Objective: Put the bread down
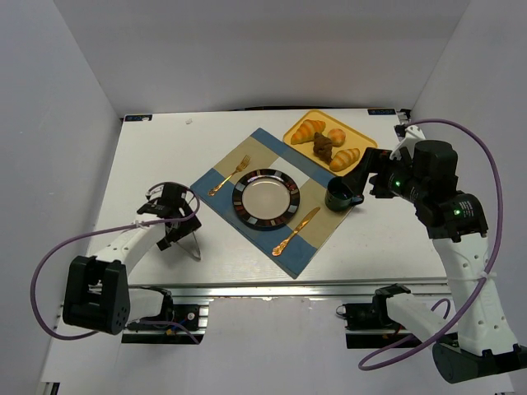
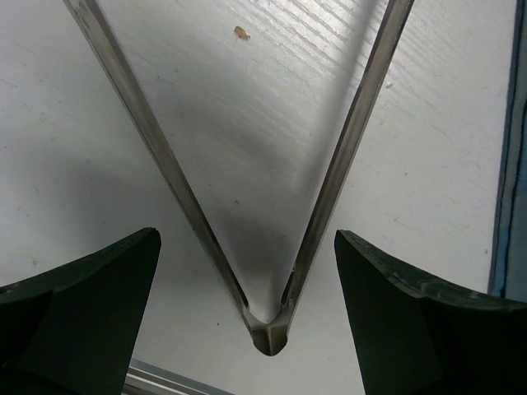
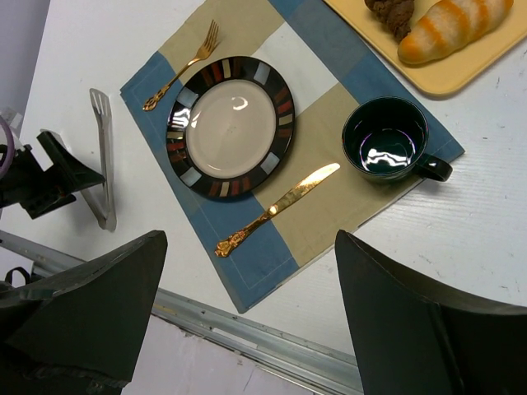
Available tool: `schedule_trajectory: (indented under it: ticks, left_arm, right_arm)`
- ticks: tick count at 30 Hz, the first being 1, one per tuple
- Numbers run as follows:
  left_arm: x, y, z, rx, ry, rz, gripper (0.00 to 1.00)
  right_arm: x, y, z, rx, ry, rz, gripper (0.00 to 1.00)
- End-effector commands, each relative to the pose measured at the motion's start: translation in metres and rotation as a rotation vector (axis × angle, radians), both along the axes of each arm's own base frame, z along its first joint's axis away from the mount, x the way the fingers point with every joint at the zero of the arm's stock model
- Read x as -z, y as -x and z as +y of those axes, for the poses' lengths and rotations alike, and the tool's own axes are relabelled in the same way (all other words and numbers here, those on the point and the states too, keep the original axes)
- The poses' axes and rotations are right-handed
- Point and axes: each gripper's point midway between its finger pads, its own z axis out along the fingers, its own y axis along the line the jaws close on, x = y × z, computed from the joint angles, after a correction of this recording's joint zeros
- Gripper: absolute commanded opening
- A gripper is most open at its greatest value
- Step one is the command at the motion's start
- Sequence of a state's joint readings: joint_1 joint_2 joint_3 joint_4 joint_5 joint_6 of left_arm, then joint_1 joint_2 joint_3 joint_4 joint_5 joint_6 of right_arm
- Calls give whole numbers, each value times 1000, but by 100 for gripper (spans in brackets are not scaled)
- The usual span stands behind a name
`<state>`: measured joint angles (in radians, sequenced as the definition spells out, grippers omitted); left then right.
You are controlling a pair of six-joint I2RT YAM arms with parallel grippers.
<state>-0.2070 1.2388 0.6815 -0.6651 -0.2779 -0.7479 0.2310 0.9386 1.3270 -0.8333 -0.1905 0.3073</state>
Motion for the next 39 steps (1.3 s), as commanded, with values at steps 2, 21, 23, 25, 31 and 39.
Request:
schedule_trajectory:
  ticks: [2,21,23,25,31,39]
  left_arm:
    - [7,-3,-2,14,-2,10,98]
    - [41,-15,-5,-69,16,20,66]
    - [39,-17,-4,-78,12,9,64]
    - [27,-20,0,-88,-6,-2,61]
    - [-75,-45,23,-110,-134,-157,60]
    - [-192,-91,-11,115,-49,-342,60]
  right_arm:
    - [-11,-6,3,-7,-19,-52,89]
    - [-12,-12,5,-25,-9,-54,89]
    - [-11,-12,5,-26,-4,-55,89]
    - [-11,-12,6,-32,-2,-57,89]
    - [-15,-17,10,-50,-13,-69,89]
    - [-18,-38,18,-18,-72,-57,89]
